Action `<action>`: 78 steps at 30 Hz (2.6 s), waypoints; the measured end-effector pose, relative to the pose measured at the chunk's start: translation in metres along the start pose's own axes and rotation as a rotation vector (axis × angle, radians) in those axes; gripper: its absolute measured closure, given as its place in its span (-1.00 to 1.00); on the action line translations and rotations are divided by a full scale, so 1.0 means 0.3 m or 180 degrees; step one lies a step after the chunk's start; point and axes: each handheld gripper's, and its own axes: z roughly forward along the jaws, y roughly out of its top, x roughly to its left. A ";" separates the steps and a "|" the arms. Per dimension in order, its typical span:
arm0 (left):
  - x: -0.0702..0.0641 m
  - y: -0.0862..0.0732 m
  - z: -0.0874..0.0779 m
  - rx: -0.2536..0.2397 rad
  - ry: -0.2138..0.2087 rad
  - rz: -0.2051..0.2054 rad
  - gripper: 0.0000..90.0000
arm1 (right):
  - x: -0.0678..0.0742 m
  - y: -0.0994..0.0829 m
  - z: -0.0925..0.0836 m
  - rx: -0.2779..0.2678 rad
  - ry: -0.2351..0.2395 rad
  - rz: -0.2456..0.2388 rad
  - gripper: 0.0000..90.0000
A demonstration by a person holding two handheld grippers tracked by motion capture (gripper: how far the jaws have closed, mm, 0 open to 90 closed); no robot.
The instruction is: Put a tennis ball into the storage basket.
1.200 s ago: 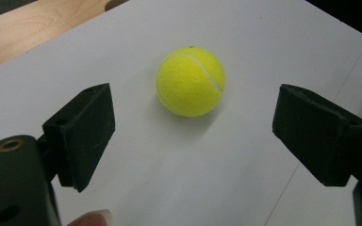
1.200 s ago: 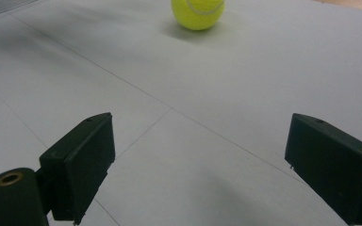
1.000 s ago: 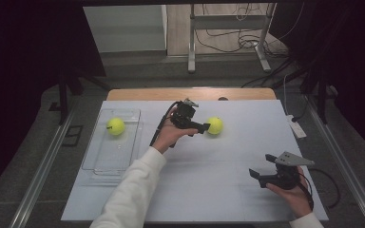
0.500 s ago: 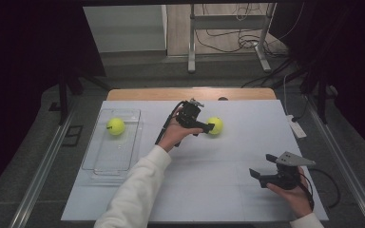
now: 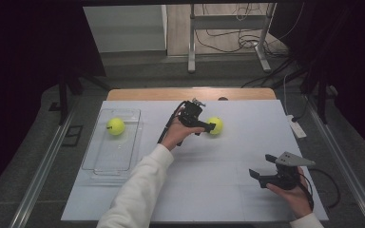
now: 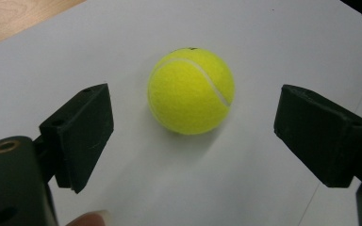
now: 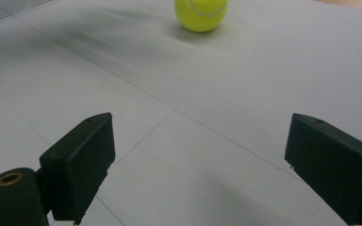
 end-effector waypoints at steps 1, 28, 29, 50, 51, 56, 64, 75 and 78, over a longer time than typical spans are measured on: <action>0.001 0.002 0.006 0.0012 -0.0003 -0.0003 -0.70 | 0.000 0.000 0.000 0.0001 0.0001 0.0001 -0.79; 0.018 0.024 0.100 0.0121 -0.0008 -0.0096 -0.70 | -0.001 -0.003 0.001 0.0014 0.0005 0.0014 -0.79; 0.018 0.025 0.103 0.0129 -0.0012 -0.0094 -0.70 | -0.001 -0.003 0.001 0.0014 0.0006 0.0012 -0.80; 0.004 0.049 0.162 0.0170 -0.0055 -0.0142 -0.72 | -0.004 -0.008 0.002 0.0024 0.0019 0.0030 -0.80; 0.003 0.050 0.165 0.0175 -0.0060 -0.0143 -0.73 | -0.004 -0.008 0.002 0.0023 0.0022 0.0030 -0.80; -0.001 0.052 0.180 0.0199 -0.0053 -0.0147 -0.74 | -0.005 -0.008 0.000 0.0025 0.0012 0.0030 -0.80; -0.009 0.051 0.201 0.0230 -0.0062 -0.0159 -0.74 | -0.004 -0.009 -0.002 0.0018 0.0012 0.0025 -0.80; -0.016 0.040 0.223 0.0338 0.0047 -0.0090 -0.59 | -0.005 -0.009 -0.002 0.0020 0.0006 0.0028 -0.80; -0.012 0.040 0.220 0.0338 0.0046 -0.0102 -0.43 | -0.005 -0.010 -0.002 0.0029 0.0001 0.0030 -0.80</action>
